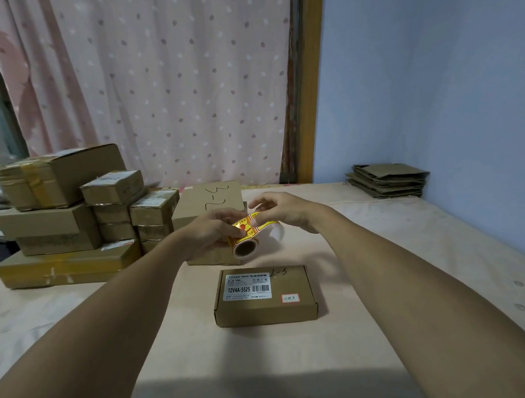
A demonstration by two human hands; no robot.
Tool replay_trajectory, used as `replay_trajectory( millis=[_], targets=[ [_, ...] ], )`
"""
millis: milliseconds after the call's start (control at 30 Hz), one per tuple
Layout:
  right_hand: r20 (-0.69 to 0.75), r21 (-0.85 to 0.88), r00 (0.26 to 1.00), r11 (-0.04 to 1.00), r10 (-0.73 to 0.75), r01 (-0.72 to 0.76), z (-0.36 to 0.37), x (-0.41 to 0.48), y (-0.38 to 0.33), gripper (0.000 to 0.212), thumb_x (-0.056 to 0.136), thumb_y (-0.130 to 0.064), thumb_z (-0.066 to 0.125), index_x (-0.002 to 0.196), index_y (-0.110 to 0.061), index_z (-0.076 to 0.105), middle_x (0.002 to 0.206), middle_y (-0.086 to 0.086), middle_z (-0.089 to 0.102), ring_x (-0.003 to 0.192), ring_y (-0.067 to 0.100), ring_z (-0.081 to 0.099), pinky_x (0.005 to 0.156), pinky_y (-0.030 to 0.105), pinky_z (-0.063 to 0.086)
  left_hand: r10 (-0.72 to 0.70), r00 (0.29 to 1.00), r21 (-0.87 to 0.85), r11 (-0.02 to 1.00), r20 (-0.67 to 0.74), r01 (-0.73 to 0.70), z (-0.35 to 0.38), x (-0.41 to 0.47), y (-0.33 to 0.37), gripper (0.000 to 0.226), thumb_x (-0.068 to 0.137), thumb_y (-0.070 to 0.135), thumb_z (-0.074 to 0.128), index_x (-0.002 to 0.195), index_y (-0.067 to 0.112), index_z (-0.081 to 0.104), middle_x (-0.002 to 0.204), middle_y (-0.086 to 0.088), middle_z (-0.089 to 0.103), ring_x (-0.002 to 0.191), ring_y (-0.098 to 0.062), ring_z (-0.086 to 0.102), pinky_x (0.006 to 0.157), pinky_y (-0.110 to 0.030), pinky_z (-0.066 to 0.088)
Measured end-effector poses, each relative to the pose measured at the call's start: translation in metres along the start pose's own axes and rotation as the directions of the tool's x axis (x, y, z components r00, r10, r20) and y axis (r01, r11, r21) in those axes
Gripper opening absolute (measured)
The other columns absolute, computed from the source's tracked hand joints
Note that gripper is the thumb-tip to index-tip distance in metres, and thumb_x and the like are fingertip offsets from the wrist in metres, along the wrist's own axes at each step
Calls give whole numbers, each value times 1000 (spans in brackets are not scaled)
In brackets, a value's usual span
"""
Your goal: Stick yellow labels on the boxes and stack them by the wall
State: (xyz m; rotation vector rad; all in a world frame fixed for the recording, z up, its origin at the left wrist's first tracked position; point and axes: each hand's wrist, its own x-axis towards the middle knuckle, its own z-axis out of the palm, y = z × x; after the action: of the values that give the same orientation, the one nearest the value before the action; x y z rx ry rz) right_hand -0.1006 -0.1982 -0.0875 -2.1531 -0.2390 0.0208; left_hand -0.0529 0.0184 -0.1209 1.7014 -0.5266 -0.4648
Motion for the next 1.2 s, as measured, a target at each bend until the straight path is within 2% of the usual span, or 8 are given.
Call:
replay_trajectory(
  millis=[100,200,333,433,533,667,1067,1200],
  targets=[
    [-40,-46,998,998,-38,36,1,2,-1,27,89,-9,76,114,-16,69,109,0,66,110,19,61,93,31,52,-14,999,29,999,-31,15,3,-2,1,32,85,-6,69,114,8,71,119,-17,69,111,-34,66,86,-37,57],
    [-98,-65,993,997,-59,52,3,4,2,24,89,1,73,111,-10,69,100,-2,67,99,14,63,84,27,54,-12,999,-1,1000,-45,12,4,0,-1,28,83,-7,69,108,4,73,115,-20,70,113,-39,64,97,-43,51],
    [-170,-157,982,986,-87,60,6,6,9,25,86,-9,79,106,-18,67,110,-2,65,109,15,58,86,30,51,-5,999,-33,999,-44,3,5,0,-1,28,81,-8,70,103,9,77,113,-19,71,111,-38,63,97,-43,49],
    [-179,-241,982,970,-66,21,9,6,8,19,87,-18,80,102,-19,68,106,-2,65,103,17,59,84,34,50,25,998,-29,999,-53,-27,5,2,-4,35,81,-7,70,110,11,77,116,-18,71,116,-39,62,104,-49,48],
    [-136,-200,991,980,-16,-11,10,7,5,13,92,-23,74,103,-16,74,103,3,70,101,23,64,90,41,52,62,995,-15,998,-82,-64,5,7,-7,37,80,-3,72,113,15,77,120,-16,69,119,-41,59,108,-59,45],
    [-159,-130,987,992,-28,7,11,3,6,18,92,-32,74,102,-17,77,100,3,73,97,20,67,82,35,53,78,990,3,997,-116,-78,7,9,-9,39,79,-2,73,111,19,78,122,-14,68,119,-41,58,107,-61,44],
    [-255,-113,966,993,-45,17,7,0,8,13,95,-16,69,101,-12,80,93,-1,75,83,14,68,69,26,49,28,990,7,1000,-141,-28,7,9,-1,35,82,-5,72,106,19,80,116,-12,69,115,-37,61,107,-55,47],
    [-369,-80,929,997,-12,-19,8,2,11,12,96,-16,68,101,-14,78,84,0,72,78,13,62,67,27,47,22,986,-24,999,-164,-26,11,7,-2,34,84,-1,73,115,15,74,113,-13,69,113,-38,62,107,-51,48]
  ],
)
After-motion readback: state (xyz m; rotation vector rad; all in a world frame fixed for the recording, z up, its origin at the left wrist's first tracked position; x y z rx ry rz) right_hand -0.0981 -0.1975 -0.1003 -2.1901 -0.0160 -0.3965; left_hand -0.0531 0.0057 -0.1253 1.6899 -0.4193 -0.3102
